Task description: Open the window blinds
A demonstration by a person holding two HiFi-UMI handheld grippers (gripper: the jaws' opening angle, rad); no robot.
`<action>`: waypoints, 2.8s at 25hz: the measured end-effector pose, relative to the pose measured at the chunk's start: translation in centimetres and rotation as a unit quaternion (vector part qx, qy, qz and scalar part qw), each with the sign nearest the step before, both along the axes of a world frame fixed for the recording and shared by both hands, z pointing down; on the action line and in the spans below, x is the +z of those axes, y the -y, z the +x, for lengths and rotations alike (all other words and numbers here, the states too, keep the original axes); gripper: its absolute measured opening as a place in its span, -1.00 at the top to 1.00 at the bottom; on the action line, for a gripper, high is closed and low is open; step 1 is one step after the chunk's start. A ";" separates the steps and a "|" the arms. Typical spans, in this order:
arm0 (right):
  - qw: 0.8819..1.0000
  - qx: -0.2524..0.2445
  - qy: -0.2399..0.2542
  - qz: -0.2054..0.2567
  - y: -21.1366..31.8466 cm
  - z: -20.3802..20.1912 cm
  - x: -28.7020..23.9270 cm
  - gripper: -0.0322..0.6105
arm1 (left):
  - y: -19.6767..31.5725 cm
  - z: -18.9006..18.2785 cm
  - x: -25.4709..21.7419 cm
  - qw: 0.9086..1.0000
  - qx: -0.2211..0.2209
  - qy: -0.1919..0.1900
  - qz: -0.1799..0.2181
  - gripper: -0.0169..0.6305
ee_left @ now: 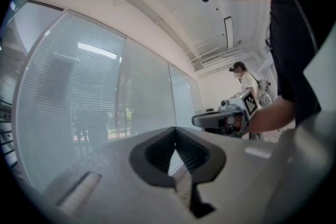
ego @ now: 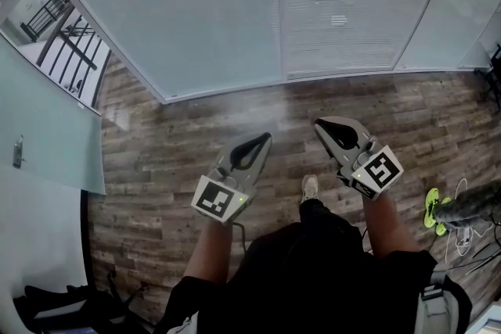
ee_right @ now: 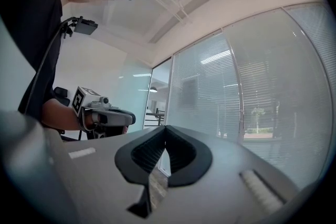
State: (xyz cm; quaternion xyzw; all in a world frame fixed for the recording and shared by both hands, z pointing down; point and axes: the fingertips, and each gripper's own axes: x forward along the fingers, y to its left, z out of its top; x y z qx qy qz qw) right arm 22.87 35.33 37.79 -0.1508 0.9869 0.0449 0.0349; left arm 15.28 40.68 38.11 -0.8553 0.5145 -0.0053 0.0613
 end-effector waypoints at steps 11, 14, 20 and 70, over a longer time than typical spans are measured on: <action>1.000 -0.012 -0.004 0.002 5.3 -1.0 0.9 0.89 | 4.8 0.1 0.7 1.000 -0.005 0.022 -0.014 0.93; 1.000 -0.017 0.003 -0.002 7.0 -1.5 0.7 0.89 | 6.3 -0.2 0.5 1.000 -0.006 0.026 -0.014 0.93; 0.999 -0.032 0.010 0.003 10.7 -2.7 0.1 0.89 | 9.5 -1.6 0.3 0.999 -0.023 0.026 -0.018 0.94; 0.995 -0.098 0.015 0.011 27.4 -3.0 0.4 0.89 | 27.3 -1.0 -0.4 0.997 -0.064 0.047 -0.017 0.94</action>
